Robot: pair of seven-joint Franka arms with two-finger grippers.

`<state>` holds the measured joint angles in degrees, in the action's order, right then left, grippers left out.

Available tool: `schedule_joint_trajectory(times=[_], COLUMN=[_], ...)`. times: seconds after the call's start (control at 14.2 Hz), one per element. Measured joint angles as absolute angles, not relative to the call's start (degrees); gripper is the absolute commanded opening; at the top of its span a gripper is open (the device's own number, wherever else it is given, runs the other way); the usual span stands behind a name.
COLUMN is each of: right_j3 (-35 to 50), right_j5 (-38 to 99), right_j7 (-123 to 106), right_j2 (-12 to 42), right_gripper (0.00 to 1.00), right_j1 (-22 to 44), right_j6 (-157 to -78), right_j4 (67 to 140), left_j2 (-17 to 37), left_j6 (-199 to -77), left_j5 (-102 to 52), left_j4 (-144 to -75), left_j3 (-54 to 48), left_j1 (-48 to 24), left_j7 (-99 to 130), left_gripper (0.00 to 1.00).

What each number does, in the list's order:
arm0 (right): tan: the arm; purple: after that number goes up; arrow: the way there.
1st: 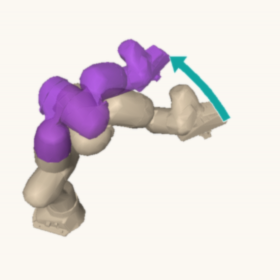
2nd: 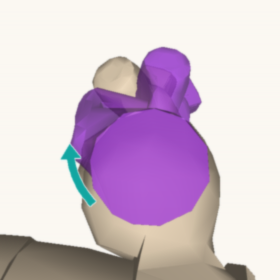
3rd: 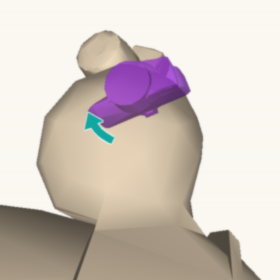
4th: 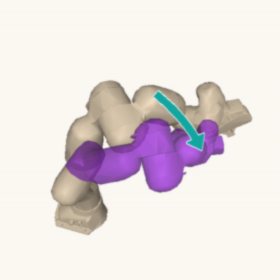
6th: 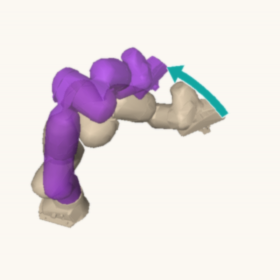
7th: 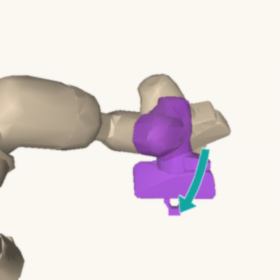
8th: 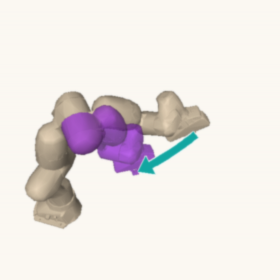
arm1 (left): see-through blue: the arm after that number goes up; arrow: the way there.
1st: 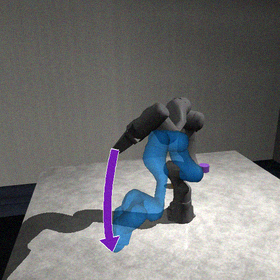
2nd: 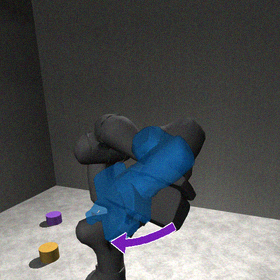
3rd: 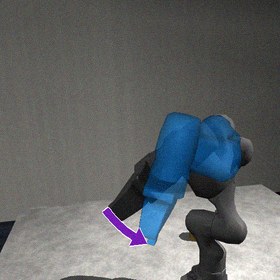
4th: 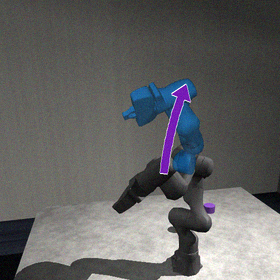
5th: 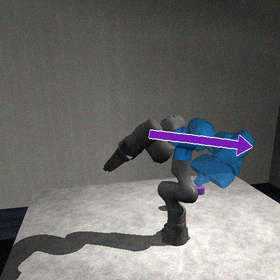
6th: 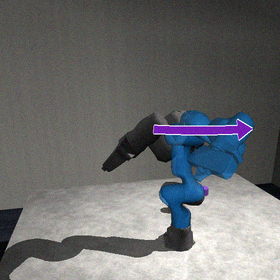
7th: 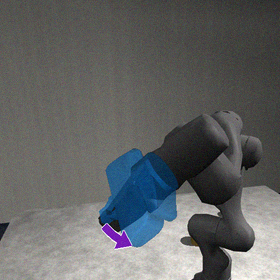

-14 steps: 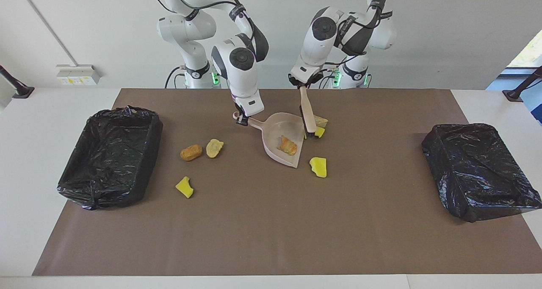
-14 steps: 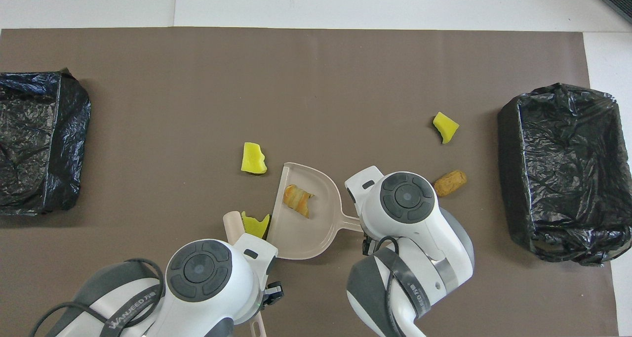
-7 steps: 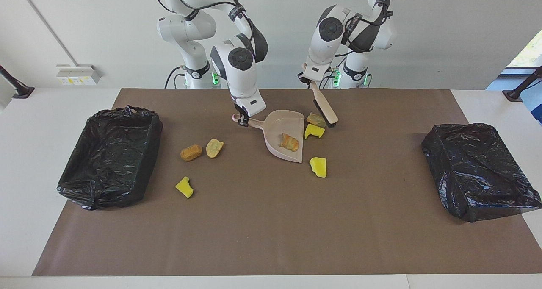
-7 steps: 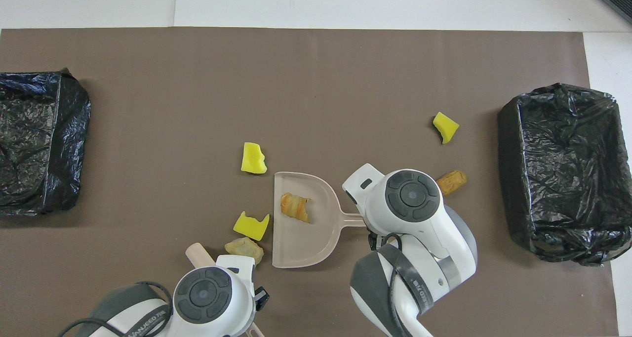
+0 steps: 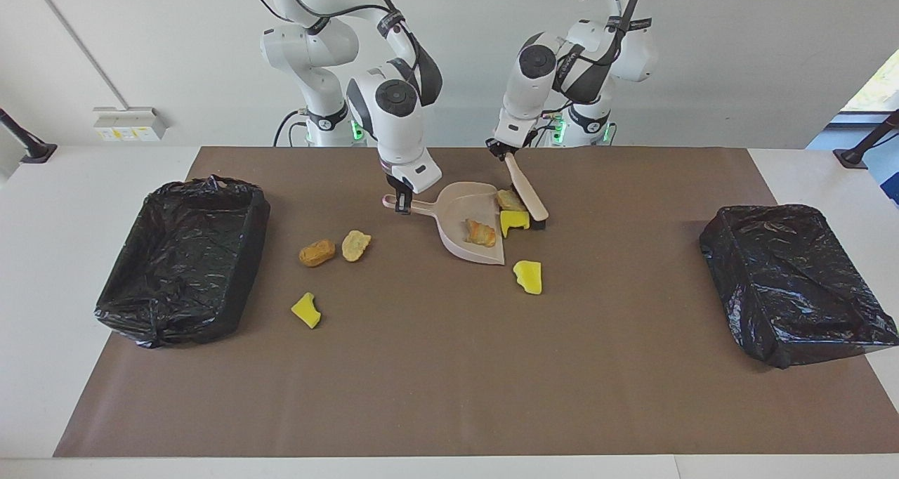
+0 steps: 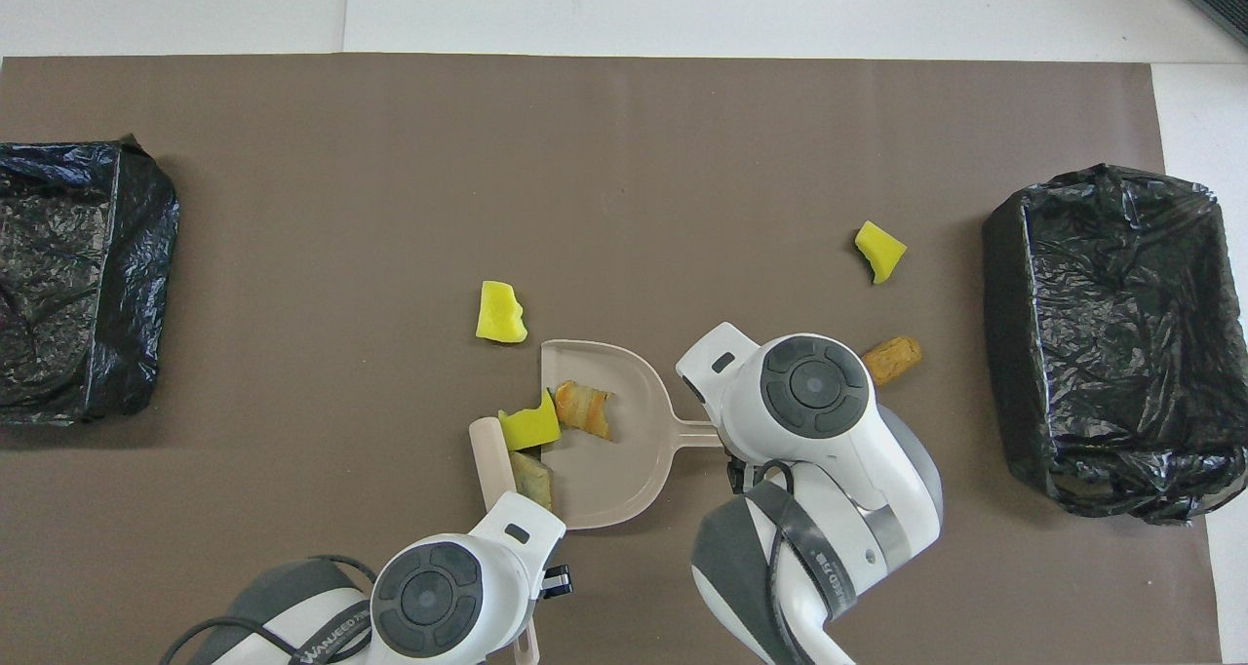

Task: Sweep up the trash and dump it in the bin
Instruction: 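Sweep scraps into the dustpan with the brush in the left gripper, then sweep more scraps into the dustpan with the left gripper's brush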

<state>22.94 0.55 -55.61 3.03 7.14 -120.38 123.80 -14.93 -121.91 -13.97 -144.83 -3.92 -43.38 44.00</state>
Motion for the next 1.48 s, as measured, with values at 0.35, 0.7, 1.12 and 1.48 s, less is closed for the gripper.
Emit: schedule_joint_trajectory(times=[0.35,0.7,1.12,1.48], right_j3=[22.9,22.9,22.8,22.8], right_j5=[0.5,0.5,0.6,0.7], right_j7=[-55.6,-55.6,-55.5,-52.0], right_j2=[3.0,3.1,3.2,3.2], right_gripper=[0.0,0.0,0.0,0.0], right_j1=[7.1,7.1,6.9,6.9], right_j6=[-120.4,-120.4,-120.4,-120.4], right_j4=[123.8,123.8,123.8,123.8], left_j2=[-12.6,-12.6,-11.5,-5.5], left_j6=[-121.4,-112.6,-112.8,-115.0], left_j5=[-14.0,-12.5,-5.9,-1.6], left_j4=[-139.6,-134.8,-134.5,-127.7], left_j3=[-4.0,-2.9,-2.2,-2.0], left_j1=[-44.5,-41.8,-32.4,-21.9], left_j7=[32.7,31.3,20.7,7.7], left_gripper=[0.0,0.0,0.0,0.0])
